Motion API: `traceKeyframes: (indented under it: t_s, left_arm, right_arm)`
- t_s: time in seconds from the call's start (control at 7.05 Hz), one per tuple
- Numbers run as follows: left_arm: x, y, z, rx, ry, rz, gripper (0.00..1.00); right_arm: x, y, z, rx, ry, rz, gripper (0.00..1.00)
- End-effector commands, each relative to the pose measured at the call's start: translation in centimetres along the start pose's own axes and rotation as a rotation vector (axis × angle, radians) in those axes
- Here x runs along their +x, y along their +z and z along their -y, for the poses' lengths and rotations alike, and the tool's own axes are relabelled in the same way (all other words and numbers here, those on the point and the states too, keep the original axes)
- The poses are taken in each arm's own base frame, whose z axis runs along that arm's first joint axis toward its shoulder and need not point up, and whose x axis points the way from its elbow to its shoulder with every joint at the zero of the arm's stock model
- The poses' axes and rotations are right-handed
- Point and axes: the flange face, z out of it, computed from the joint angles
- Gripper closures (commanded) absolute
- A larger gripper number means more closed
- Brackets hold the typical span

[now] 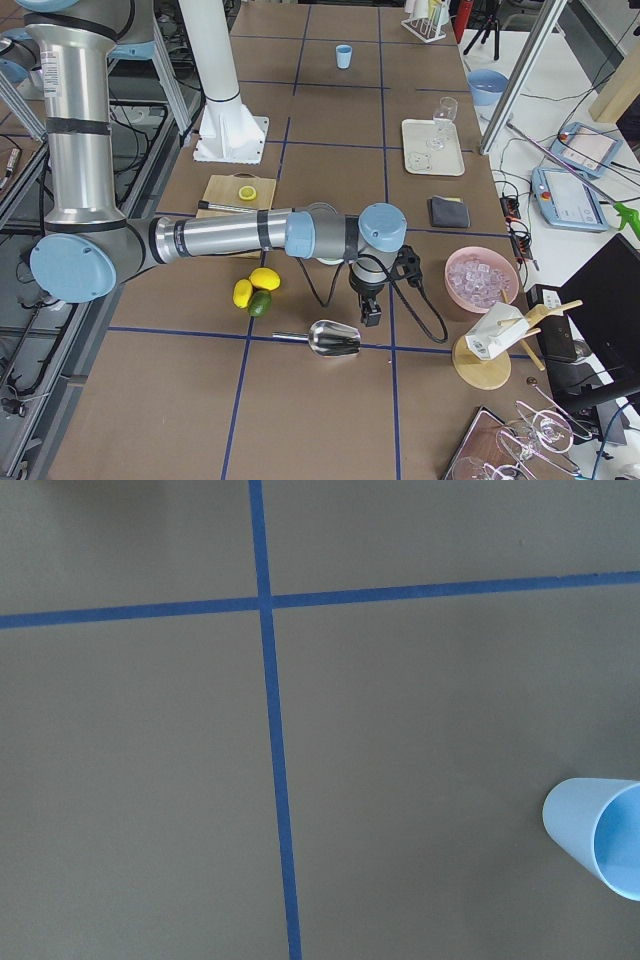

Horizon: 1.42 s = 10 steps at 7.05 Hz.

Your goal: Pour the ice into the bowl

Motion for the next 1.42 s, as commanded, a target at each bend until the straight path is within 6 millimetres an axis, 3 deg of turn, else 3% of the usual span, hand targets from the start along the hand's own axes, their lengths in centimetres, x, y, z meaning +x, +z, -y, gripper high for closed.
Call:
traceKeyframes:
  t_s: [0.0, 0.57, 0.71, 1.28]
  left_arm:
    - [-1.7, -0.2, 0.4, 0.043, 0.012, 0.014, 0.00]
    - [-1.0, -0.7, 1.4, 0.044, 0.013, 0.010, 0.00]
    - [-1.2, -0.6, 1.4, 0.041, 0.010, 0.013, 0.00]
    - [-2.6, 0.7, 1.2, 0.018, -0.015, 0.012, 0.00]
  right_arm:
    - [-0.5, -3.0, 1.9, -0.016, 0.053, 0.002, 0.00]
    - [-0.5, -2.5, 2.2, -0.031, 0.067, 0.012, 0.00]
    - [-0.7, -2.1, 3.2, -0.012, 0.046, 0.025, 0.00]
    - [-0.7, -2.0, 2.9, 0.015, 0.023, 0.036, 0.00]
